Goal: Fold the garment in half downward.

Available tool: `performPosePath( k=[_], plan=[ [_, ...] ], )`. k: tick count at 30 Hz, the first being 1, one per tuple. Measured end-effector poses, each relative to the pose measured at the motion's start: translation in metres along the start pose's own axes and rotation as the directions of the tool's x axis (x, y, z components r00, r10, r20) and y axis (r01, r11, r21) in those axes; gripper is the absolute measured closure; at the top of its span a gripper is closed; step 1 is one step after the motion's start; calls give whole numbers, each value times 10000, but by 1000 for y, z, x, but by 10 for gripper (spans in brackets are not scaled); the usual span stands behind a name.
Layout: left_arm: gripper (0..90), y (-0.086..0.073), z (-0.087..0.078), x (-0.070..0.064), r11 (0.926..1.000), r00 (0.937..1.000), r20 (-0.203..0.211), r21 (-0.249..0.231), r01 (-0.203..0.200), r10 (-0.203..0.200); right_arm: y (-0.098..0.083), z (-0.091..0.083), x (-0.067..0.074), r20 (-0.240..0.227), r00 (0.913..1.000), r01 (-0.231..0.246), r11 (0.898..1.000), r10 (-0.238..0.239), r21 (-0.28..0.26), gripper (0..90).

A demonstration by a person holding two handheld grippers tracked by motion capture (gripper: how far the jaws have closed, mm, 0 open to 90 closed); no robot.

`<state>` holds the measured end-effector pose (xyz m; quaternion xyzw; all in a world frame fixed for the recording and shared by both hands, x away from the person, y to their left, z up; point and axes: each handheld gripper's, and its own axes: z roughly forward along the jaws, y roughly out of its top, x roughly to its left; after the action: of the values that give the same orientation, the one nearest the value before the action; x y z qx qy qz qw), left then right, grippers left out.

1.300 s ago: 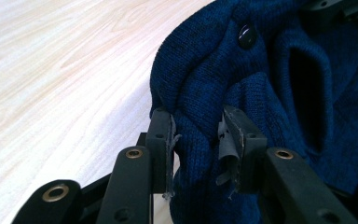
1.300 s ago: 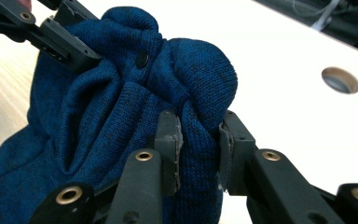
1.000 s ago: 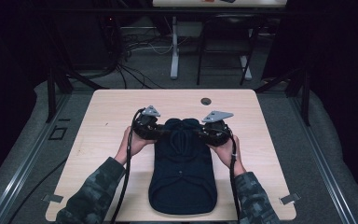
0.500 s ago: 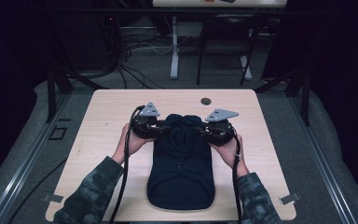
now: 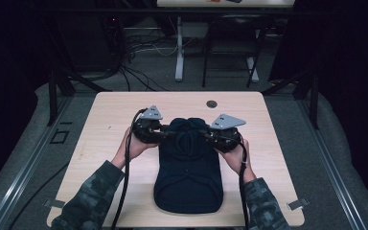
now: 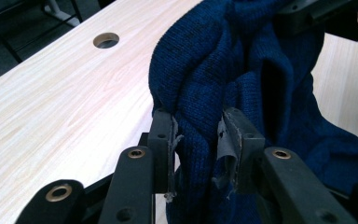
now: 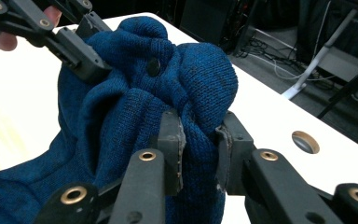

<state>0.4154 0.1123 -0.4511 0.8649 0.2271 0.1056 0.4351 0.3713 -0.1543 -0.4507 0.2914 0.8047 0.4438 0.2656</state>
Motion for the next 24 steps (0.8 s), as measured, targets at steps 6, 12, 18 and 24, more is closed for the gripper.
performPosePath(
  k=[6,12,18,24],
  plan=[
    [663,2,2,-3,9993,9998,54,319,-185,183,0,-1,3,63,9998,176,9998,-175,-105,741],
    [720,3,-3,-9,9962,9947,-592,-174,-851,839,-1,-6,1,-15,9997,243,9992,-243,-316,741],
    [730,6,-8,-21,9858,9782,-1371,-405,-1628,1559,-1,-11,0,-234,9997,72,9993,-81,-360,717],
    [731,5,-6,-28,9789,9675,-1696,-494,-1985,1876,-5,-13,-4,-548,9964,-646,9978,654,167,651]
  ],
)
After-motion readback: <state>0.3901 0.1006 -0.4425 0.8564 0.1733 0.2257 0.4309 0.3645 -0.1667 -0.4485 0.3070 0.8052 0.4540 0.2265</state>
